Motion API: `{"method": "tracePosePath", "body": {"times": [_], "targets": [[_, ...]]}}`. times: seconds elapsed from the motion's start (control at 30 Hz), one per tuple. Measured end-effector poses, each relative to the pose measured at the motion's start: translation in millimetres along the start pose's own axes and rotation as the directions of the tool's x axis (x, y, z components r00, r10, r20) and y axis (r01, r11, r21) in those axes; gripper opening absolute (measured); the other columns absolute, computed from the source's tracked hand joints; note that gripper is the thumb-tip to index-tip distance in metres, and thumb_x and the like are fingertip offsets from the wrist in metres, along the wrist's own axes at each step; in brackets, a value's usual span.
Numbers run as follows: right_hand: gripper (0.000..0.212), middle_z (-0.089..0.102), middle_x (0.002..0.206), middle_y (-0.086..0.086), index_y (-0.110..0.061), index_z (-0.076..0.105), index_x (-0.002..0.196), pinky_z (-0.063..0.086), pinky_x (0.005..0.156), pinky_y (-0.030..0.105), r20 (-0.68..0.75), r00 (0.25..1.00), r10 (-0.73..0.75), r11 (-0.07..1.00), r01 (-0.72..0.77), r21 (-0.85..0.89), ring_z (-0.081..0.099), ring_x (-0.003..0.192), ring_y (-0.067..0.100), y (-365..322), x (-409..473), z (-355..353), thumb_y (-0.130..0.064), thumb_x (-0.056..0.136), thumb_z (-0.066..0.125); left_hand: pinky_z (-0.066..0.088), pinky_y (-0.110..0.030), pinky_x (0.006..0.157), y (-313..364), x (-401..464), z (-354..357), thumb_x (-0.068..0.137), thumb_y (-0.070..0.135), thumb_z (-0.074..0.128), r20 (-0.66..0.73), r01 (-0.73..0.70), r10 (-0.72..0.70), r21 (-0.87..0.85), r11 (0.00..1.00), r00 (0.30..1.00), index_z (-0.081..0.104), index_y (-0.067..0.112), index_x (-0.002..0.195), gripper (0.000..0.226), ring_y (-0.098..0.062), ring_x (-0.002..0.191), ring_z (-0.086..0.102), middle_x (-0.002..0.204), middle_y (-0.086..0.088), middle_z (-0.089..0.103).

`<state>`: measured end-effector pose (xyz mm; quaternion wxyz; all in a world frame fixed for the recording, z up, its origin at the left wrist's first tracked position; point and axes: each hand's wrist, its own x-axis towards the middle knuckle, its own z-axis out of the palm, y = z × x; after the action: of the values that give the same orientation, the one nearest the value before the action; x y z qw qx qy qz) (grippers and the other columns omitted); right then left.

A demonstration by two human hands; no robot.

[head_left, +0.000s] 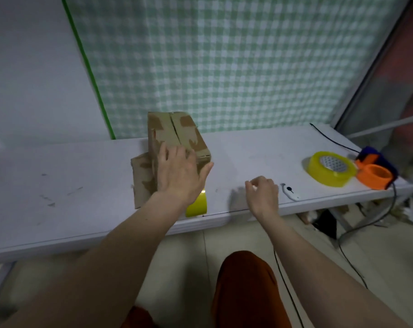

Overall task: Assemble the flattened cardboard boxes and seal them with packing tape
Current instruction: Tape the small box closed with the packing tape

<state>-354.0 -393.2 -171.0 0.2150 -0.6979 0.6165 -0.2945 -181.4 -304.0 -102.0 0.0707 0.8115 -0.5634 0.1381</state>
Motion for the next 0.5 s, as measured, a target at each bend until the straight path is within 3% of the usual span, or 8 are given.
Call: {"method": "tracePosePath", "body": {"times": [0.1, 0.23, 0.33, 0.4, 0.5], "targets": [[0.041, 0.046, 0.133, 0.021, -0.010, 0.050, 0.130, 0.028, 0.103, 0.042, -0.048, 0.996, 0.071, 0.953, -0.082, -0.293, 0.034, 0.126, 0.038, 37.7, 18.8, -9.4, -0.030, 0.094, 0.050, 0.026, -0.040, 0.102, 6.6, -3.8, 10.8, 0.091, 0.056, 0.009, -0.100, 0.010, -0.012, -0.021, 1.000, 0.995, 0.060, 0.016, 0.123, 0.072, -0.027, 0.108, 0.047, 0.114, -0.006, 0.058], [0.037, 0.045, 0.133, 0.023, -0.006, 0.044, 0.128, 0.028, 0.102, 0.043, -0.024, 0.987, 0.162, 0.889, -0.156, -0.430, 0.036, 0.123, 0.039, 73.4, 31.2, -18.1, -0.024, 0.096, 0.045, 0.022, -0.044, 0.114, -7.6, -4.6, 17.3, 0.099, 0.043, 0.034, -0.170, 0.035, -0.057, -0.132, 0.991, 0.984, 0.056, 0.016, 0.131, 0.048, -0.026, 0.114, 0.048, 0.119, -0.005, 0.059], [0.024, 0.051, 0.122, 0.022, -0.002, 0.053, 0.115, 0.035, 0.092, 0.042, -0.075, 0.988, 0.134, 0.923, -0.152, -0.354, 0.042, 0.114, 0.038, 84.3, 34.8, -19.5, -0.004, 0.093, 0.044, 0.016, -0.049, 0.118, -6.9, -12.7, 16.4, 0.097, 0.038, 0.045, -0.219, 0.047, -0.091, -0.198, 0.979, 0.971, 0.056, 0.018, 0.129, 0.040, -0.023, 0.115, 0.049, 0.116, -0.002, 0.062], [0.022, 0.053, 0.116, 0.020, -0.003, 0.058, 0.109, 0.039, 0.088, 0.041, -0.090, 0.991, 0.096, 0.966, -0.115, -0.231, 0.045, 0.109, 0.036, 82.1, 34.6, -20.1, 0.000, 0.090, 0.049, 0.015, -0.050, 0.118, -4.1, -15.2, 18.1, 0.094, 0.037, 0.053, -0.198, 0.089, -0.152, -0.294, 0.952, 0.968, 0.054, 0.020, 0.129, 0.039, -0.017, 0.120, 0.042, 0.120, 0.001, 0.061], [0.034, 0.055, 0.107, 0.014, -0.005, 0.051, 0.119, 0.042, 0.078, 0.036, 0.004, 0.988, 0.156, 0.984, -0.155, 0.090, 0.052, 0.095, 0.030, 57.2, 30.9, -23.2, -0.002, 0.087, 0.061, 0.022, -0.047, 0.116, -5.2, -17.4, 22.7, 0.085, 0.031, 0.070, -0.188, 0.136, -0.292, -0.575, 0.807, 0.938, 0.044, 0.016, 0.138, 0.061, -0.018, 0.129, 0.037, 0.134, -0.001, 0.052]]}}
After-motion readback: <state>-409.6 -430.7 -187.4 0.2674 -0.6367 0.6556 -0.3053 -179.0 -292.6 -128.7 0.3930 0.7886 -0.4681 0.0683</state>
